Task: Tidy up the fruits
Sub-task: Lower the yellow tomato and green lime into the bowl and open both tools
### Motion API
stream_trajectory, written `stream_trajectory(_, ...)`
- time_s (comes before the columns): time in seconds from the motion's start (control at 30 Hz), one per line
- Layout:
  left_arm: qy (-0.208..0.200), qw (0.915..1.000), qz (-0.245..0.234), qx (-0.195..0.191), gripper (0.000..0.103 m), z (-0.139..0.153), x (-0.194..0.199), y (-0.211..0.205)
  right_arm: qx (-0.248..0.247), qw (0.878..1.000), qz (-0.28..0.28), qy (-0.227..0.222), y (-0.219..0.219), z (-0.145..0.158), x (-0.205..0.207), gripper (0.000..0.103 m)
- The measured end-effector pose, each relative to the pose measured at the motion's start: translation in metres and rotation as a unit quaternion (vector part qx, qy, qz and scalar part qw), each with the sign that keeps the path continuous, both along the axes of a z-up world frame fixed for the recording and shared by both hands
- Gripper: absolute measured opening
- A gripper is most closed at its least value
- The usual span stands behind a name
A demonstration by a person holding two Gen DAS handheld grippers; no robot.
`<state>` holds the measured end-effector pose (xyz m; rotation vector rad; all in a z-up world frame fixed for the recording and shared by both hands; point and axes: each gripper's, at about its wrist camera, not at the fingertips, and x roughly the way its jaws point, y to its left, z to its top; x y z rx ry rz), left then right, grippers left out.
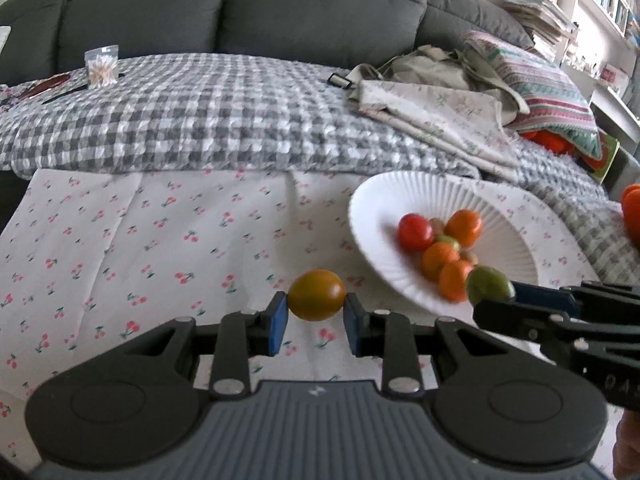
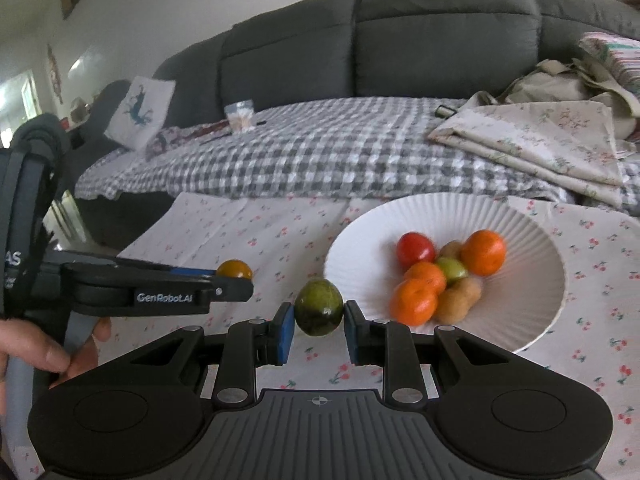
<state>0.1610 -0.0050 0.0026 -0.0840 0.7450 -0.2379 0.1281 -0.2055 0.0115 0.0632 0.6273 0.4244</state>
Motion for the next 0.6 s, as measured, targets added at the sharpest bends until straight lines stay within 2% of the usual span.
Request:
stream_trajectory(0.3,-0.002,0.9996,-0.022,-0.020,0.028,0.005,0.009,-0.036,0.028,0.996,-0.083,-0.005,-0.051,0.017,0.013,0.025)
stream_trajectory(0.43,0.007,0.9989,-0.042,-0.018,0.028,-0.002,0.011,-0.055,0.037,0.992,-0.122,0.010,-0.072,0.013,0.020,0.025)
stream_trajectory(0.6,-0.003,0.9982,-0.060,-0.005,0.028,-0.006,0.013,-0.068,0.040,0.989,-0.140,0.041,-0.080,-0.001,0.027,0.025)
